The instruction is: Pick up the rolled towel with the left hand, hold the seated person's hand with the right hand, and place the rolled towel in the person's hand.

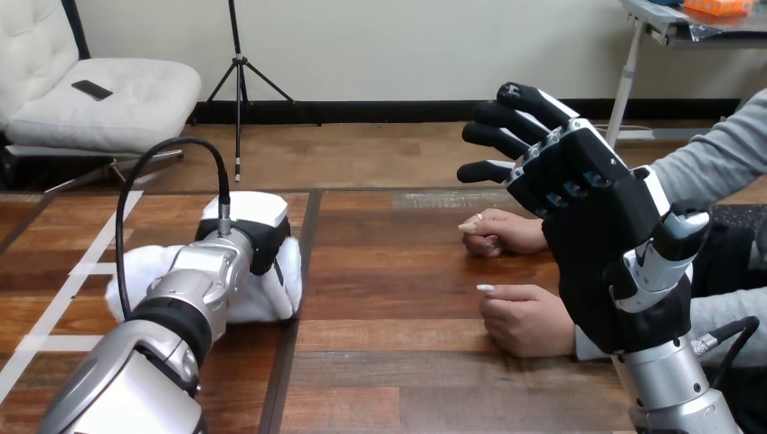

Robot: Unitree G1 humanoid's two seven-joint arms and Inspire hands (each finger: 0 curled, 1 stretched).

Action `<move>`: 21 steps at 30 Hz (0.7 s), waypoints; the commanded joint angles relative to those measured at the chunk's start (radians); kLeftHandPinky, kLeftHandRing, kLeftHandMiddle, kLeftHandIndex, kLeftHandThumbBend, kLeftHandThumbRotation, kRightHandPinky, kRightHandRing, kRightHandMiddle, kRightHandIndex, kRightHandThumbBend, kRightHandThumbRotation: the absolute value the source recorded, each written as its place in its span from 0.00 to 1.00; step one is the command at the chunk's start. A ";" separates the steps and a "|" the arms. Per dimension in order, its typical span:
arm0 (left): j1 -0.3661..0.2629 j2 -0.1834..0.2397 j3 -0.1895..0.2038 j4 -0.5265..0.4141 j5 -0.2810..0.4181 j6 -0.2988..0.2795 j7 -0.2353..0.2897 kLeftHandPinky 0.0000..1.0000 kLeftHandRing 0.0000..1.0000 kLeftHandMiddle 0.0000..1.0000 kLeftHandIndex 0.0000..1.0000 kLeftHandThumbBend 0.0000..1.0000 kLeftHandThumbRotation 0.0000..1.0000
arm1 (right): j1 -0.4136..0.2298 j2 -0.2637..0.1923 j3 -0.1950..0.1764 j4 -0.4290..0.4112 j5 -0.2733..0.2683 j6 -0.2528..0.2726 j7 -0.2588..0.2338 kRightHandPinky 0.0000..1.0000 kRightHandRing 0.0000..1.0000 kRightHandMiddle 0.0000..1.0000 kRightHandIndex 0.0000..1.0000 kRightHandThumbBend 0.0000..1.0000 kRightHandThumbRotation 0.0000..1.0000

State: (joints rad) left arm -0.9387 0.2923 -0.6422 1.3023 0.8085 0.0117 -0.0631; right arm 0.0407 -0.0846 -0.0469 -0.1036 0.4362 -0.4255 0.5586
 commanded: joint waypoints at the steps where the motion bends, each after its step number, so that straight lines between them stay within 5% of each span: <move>1: -0.022 -0.007 0.017 0.007 -0.017 0.024 0.008 0.41 0.58 0.69 0.70 0.91 0.07 | -0.021 -0.001 -0.001 -0.048 0.013 -0.001 -0.007 0.68 0.81 0.82 0.82 1.00 1.00; 11: -0.010 0.001 0.014 0.001 -0.030 0.016 0.063 0.31 0.42 0.51 0.63 0.75 0.01 | -0.023 -0.003 -0.002 -0.045 0.011 -0.002 -0.009 0.68 0.81 0.81 0.81 1.00 1.00; 21: 0.002 0.000 0.031 0.001 -0.058 0.015 0.125 0.36 0.46 0.52 0.54 0.69 0.00 | -0.024 -0.003 -0.001 -0.044 0.014 0.002 -0.010 0.68 0.81 0.81 0.81 1.00 1.00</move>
State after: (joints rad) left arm -0.9144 0.2894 -0.6289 1.3034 0.7574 0.0249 0.0152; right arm 0.0419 -0.0845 -0.0467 -0.1079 0.4346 -0.4254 0.5507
